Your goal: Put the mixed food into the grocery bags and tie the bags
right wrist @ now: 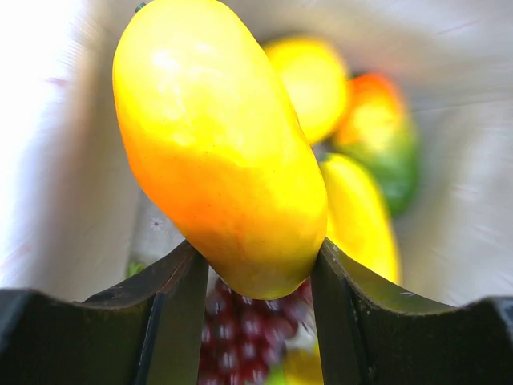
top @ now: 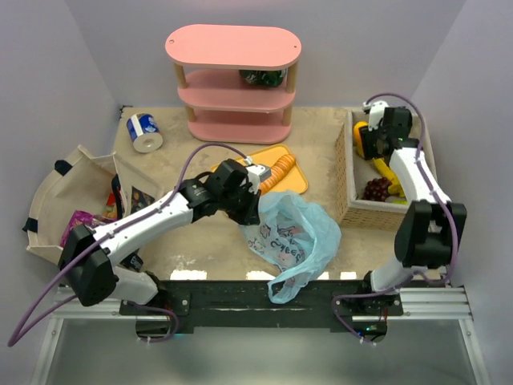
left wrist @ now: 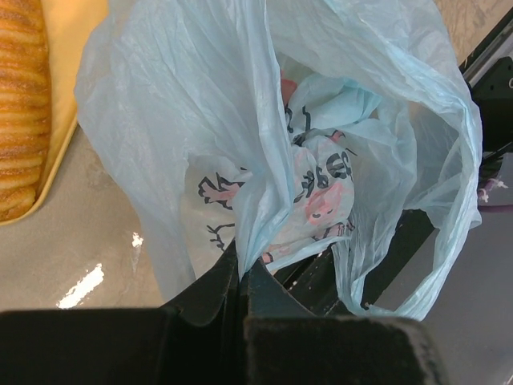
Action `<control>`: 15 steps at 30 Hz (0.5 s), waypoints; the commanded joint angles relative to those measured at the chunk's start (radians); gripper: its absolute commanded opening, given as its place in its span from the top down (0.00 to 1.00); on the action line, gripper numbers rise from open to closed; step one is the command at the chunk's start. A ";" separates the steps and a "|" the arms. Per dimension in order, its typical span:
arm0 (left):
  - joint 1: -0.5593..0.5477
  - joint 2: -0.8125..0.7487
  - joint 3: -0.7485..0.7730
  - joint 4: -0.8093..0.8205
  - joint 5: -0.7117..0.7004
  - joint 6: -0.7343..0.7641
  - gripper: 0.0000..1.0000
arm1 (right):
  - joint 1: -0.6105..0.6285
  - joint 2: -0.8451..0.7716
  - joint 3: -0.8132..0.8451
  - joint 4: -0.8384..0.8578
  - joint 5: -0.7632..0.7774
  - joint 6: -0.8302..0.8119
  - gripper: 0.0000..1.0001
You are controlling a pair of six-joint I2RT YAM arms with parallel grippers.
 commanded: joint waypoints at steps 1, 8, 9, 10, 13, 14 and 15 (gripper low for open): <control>0.006 0.021 0.081 -0.067 0.028 -0.015 1.00 | 0.022 -0.233 0.047 -0.077 0.042 0.087 0.78; 0.007 -0.042 0.045 -0.006 -0.003 -0.082 1.00 | 0.393 -0.511 0.029 -0.272 -0.166 0.344 0.78; 0.006 -0.045 0.045 -0.006 -0.009 -0.088 1.00 | 0.427 -0.535 0.005 -0.269 -0.204 0.416 0.78; 0.009 -0.043 0.045 -0.007 -0.013 -0.092 1.00 | 0.489 -0.601 -0.078 -0.255 -0.284 0.472 0.79; 0.009 -0.034 0.037 -0.015 -0.001 -0.108 1.00 | 0.607 -0.708 -0.239 -0.188 -0.346 0.615 0.82; 0.009 -0.035 0.035 -0.018 0.005 -0.110 1.00 | 0.632 -0.722 -0.271 -0.189 -0.355 0.645 0.83; 0.009 -0.036 0.034 -0.020 0.008 -0.119 1.00 | 0.657 -0.736 -0.296 -0.198 -0.354 0.655 0.85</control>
